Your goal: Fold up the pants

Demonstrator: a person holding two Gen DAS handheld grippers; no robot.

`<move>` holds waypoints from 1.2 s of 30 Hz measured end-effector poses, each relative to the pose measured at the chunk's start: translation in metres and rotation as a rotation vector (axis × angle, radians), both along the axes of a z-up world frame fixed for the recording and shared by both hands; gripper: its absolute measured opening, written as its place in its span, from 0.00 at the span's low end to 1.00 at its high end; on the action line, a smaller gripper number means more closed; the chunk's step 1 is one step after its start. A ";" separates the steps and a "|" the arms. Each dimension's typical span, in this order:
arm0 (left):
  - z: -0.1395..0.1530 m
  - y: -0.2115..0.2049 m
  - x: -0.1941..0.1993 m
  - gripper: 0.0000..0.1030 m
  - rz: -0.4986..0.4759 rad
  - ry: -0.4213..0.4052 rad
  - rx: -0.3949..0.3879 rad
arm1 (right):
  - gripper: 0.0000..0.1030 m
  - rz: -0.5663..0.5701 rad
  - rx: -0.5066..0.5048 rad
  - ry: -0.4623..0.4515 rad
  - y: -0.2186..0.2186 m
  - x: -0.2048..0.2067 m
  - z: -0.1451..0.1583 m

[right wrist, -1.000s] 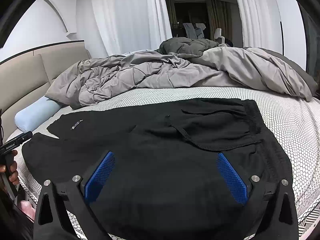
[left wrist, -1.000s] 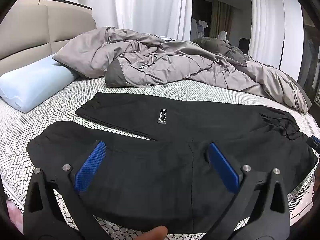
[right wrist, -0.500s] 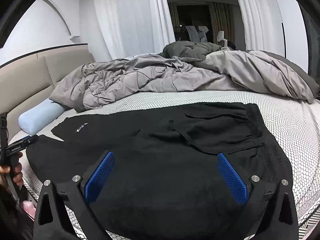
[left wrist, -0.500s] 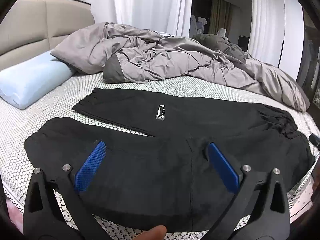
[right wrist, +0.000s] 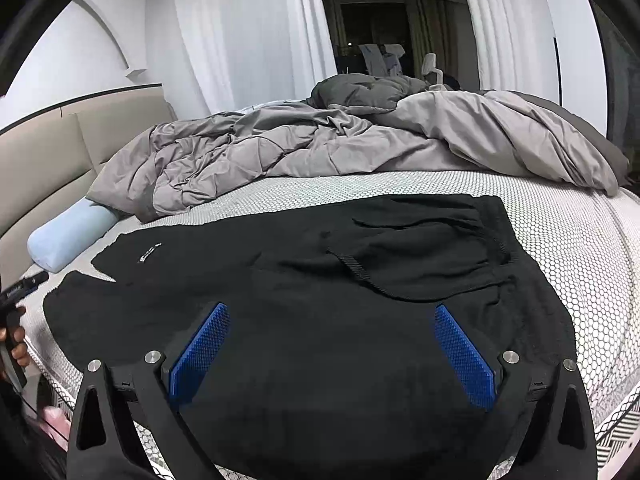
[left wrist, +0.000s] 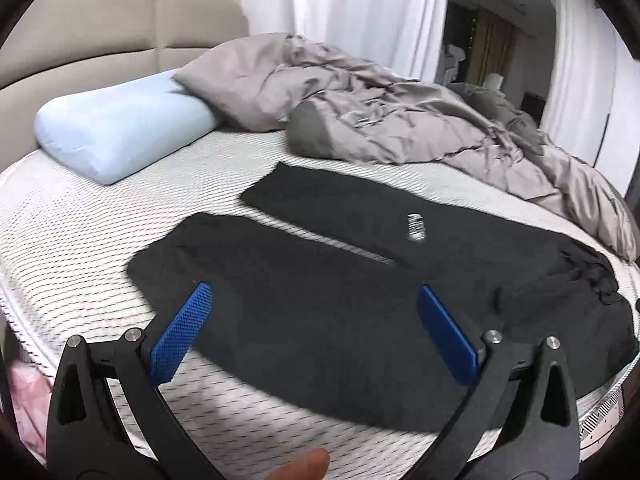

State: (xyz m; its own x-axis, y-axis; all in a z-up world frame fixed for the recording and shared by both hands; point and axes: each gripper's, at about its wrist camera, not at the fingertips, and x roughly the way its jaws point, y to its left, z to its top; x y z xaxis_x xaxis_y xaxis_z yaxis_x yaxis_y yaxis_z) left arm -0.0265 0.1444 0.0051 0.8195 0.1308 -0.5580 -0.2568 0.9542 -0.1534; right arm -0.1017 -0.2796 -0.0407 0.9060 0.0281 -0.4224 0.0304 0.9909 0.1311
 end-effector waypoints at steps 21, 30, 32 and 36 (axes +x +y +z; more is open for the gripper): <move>-0.071 0.140 0.011 0.17 0.169 0.142 -0.391 | 1.00 -0.119 0.015 0.017 -0.034 0.002 0.007; -0.042 0.135 -0.032 0.00 0.182 -0.015 -0.358 | 1.00 -0.171 0.132 0.169 -0.103 -0.014 0.009; -0.031 0.129 -0.038 0.00 0.170 -0.023 -0.324 | 1.00 -0.166 0.169 0.188 -0.119 -0.031 0.004; -0.021 0.113 -0.039 0.00 0.182 -0.005 -0.310 | 1.00 -0.181 0.289 0.244 -0.143 -0.063 -0.023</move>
State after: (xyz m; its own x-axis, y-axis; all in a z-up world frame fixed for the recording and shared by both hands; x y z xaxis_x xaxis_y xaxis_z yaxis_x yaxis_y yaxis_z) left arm -0.0660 0.2572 -0.0161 0.8014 0.0996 -0.5898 -0.4163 0.8009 -0.4305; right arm -0.1651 -0.4230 -0.0639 0.7815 0.0260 -0.6233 0.2655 0.8902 0.3701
